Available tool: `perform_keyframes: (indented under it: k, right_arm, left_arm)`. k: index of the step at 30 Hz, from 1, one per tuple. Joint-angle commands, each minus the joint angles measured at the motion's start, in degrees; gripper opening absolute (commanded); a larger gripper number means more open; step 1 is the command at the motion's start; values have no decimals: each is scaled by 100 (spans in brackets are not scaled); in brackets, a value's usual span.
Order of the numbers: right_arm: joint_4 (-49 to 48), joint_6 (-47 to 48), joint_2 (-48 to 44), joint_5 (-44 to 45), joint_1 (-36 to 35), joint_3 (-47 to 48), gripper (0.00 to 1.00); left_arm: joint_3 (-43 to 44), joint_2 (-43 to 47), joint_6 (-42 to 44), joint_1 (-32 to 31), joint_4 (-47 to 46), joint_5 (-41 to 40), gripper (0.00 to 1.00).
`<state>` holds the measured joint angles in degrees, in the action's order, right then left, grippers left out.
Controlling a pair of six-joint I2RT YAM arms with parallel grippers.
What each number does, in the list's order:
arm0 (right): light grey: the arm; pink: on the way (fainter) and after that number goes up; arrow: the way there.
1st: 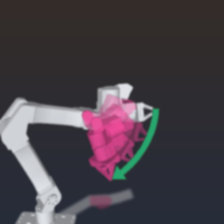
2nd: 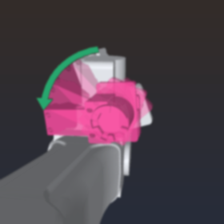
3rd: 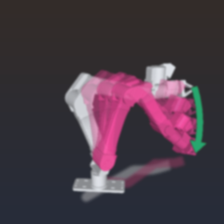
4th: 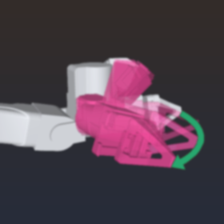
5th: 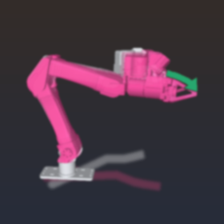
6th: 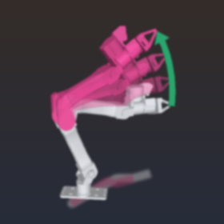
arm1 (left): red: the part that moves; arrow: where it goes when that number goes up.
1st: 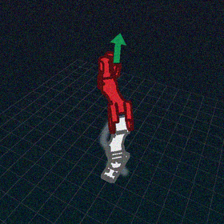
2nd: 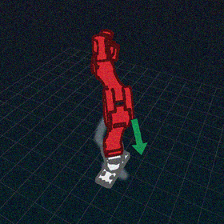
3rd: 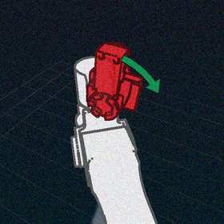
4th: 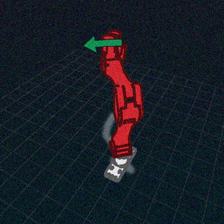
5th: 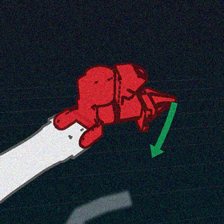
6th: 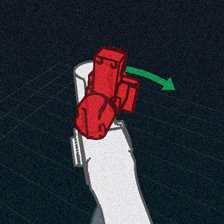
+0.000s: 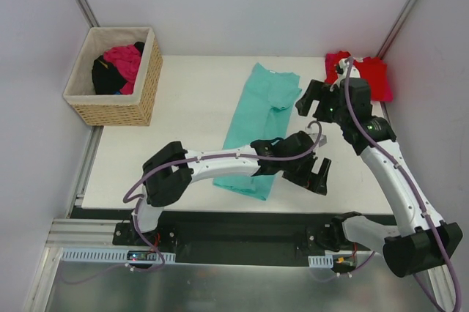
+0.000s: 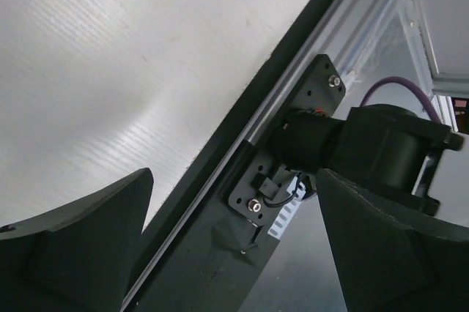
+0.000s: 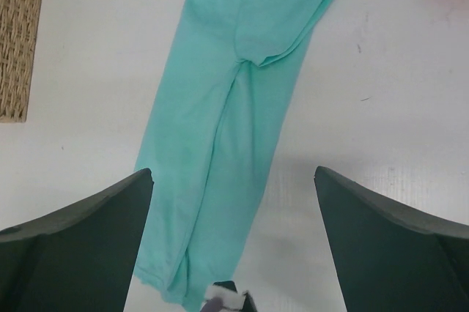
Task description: Fold and stack the t-shirts
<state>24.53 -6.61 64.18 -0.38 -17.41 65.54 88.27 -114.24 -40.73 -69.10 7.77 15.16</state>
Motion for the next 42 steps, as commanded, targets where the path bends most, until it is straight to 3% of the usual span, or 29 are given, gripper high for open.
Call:
perform_keyframes:
  k: [1, 5, 11, 16, 20, 28, 35, 42]
  right_arm:
    - [402, -32, -249, 214, 150, 161, 97]
    - [561, -261, -222, 249, 150, -110, 97]
    - [193, -350, -503, 100, 150, -1024, 97]
    - [-615, -648, -74, -970, 133, -1359, 97]
    - [-1143, -771, 673, -1683, -236, -1062, 97]
    - [-1530, -938, 2481, -1710, -1466, 203, 97]
    - [-1900, -1272, 3818, -2053, -1783, 1152, 97]
    - [-2181, -1518, 4664, -2045, -2117, 1208, 97]
  left_arm:
    - [70, 637, 592, -43, 119, -231, 95]
    - [-809, 1892, 628, 378, 601, -1013, 96]
    - [-2848, 3703, 268, 1449, 796, -1383, 96]
    - [-3815, 4584, 162, 2312, 963, -1481, 97]
    - [-4124, 5155, 109, 2910, 1139, -1656, 98]
    - [-4713, 5588, -93, 3991, 1288, -1551, 98]
    - [-4942, 5701, -84, 4167, 1288, -1525, 98]
    - [-5039, 5851, 21, 4405, 1306, -1525, 98]
